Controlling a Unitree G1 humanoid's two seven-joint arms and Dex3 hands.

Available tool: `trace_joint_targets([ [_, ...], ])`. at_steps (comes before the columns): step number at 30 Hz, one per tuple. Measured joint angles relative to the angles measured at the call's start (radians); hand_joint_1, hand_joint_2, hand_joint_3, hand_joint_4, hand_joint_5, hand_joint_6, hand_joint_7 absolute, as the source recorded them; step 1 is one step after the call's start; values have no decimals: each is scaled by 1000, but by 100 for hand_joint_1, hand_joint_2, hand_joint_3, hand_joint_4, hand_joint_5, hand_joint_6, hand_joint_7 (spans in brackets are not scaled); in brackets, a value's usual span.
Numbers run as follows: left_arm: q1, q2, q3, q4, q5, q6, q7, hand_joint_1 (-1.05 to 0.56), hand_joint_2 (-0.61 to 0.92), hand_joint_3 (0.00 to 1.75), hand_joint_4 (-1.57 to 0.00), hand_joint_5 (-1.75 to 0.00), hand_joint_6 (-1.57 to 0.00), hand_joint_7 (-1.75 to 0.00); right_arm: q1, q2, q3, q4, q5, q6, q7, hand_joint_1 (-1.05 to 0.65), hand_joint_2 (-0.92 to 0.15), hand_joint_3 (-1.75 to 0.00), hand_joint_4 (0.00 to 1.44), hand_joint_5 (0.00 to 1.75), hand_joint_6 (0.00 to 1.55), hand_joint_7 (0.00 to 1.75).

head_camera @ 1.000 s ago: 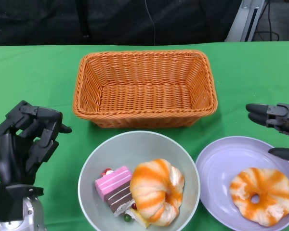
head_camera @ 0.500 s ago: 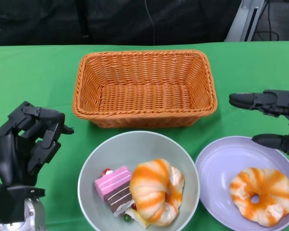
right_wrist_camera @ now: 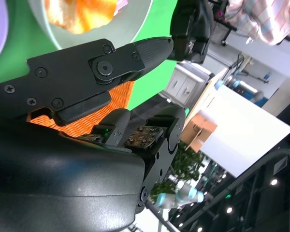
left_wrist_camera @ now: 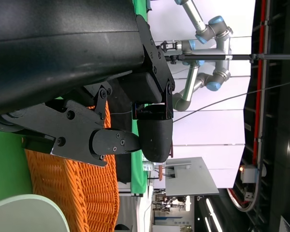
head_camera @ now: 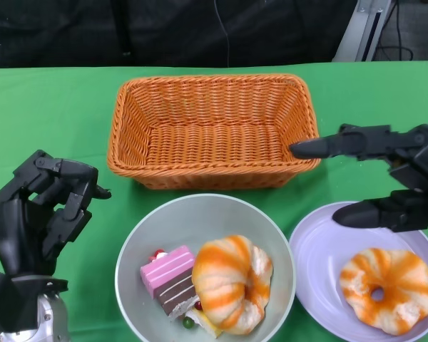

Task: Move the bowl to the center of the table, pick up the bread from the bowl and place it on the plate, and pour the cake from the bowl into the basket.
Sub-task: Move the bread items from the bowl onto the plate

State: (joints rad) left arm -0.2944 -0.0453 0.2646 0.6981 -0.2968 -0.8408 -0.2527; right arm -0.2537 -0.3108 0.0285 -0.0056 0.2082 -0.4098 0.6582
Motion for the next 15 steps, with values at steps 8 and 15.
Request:
trace_joint_targets([
  [8, 9, -8, -1, -23, 11, 1, 2, -14, 92, 34, -82, -141, -89, -105, -1, 6, 54, -58, -52, 17, -16, -62, -88, -1, 58, 66, 73, 2],
  [15, 10, -11, -2, -43, 19, 12, 14, -14, 92, 35, -82, -142, -89, -105, -1, 5, 95, -98, -135, -9, -28, -64, -88, 0, 61, 64, 72, 1],
])
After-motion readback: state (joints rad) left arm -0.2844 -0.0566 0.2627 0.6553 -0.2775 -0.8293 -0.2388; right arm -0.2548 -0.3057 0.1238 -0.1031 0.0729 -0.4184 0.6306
